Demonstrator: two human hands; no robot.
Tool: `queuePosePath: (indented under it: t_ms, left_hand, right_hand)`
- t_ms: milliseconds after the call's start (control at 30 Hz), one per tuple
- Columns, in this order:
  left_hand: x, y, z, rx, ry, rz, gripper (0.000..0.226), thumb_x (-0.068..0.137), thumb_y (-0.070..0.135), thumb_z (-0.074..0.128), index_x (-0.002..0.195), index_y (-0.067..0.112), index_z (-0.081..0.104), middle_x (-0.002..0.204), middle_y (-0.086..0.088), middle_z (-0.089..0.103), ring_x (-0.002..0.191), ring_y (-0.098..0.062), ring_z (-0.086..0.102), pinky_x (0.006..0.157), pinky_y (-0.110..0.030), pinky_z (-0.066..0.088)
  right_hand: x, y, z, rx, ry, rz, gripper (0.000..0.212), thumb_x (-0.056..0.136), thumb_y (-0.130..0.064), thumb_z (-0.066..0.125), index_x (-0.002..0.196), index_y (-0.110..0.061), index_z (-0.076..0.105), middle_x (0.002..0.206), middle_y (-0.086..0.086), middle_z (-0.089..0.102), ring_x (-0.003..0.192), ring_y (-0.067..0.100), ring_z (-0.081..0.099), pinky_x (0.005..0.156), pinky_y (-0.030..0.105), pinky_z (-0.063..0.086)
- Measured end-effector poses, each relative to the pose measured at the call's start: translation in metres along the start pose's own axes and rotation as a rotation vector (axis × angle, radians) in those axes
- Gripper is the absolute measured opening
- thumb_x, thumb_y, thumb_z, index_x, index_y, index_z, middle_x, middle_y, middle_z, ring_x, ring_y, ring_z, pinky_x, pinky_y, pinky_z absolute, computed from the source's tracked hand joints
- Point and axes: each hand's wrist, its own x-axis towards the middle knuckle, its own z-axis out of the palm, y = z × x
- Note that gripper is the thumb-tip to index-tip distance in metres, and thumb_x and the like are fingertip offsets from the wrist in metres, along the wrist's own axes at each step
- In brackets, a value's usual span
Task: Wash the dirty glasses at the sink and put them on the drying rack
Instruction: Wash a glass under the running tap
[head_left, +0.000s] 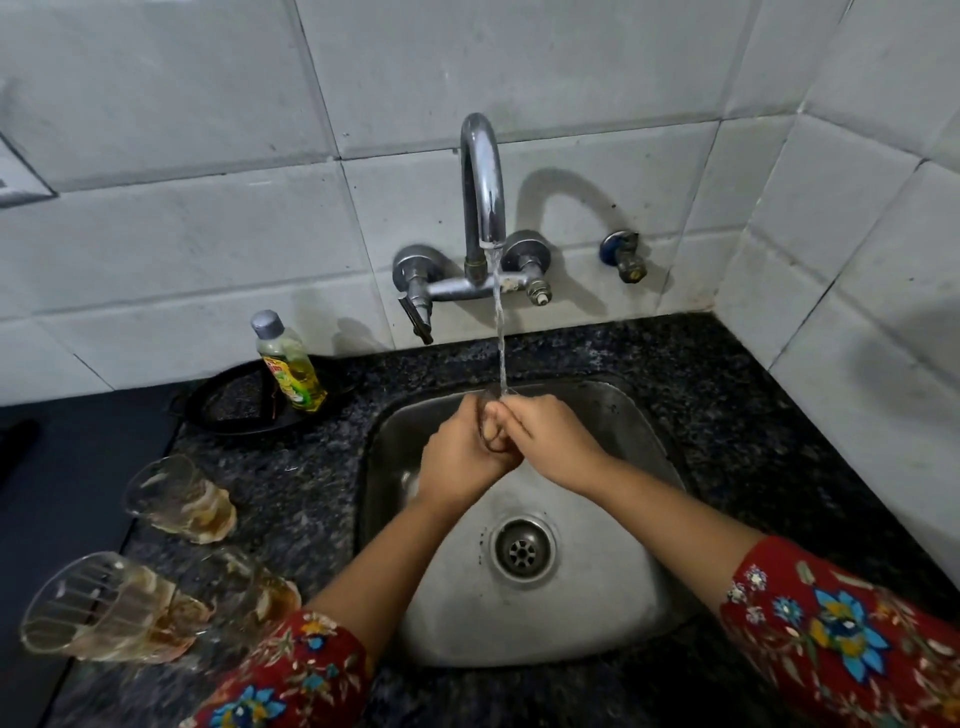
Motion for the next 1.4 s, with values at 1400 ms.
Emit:
queuePosePath:
  t_ms: [1400]
  left_hand:
    - [0.014,-0.014,-0.001,-0.099,-0.097,0.172,0.065,0.064,0.042,0.077,0.125,0.031,0.056,0.108,0.015,0.069,0.112,0.001,0.056,0.114,-0.04,0.018]
  right_hand:
    - [-0.007,-0.001,-0.015,0.018,0.018,0.045,0.018,0.091,-0.026,0.058,0.086,-0.019,0.074,0.086,-0.003,0.076,0.088,0.009,0.067,0.117,0.038,0.013]
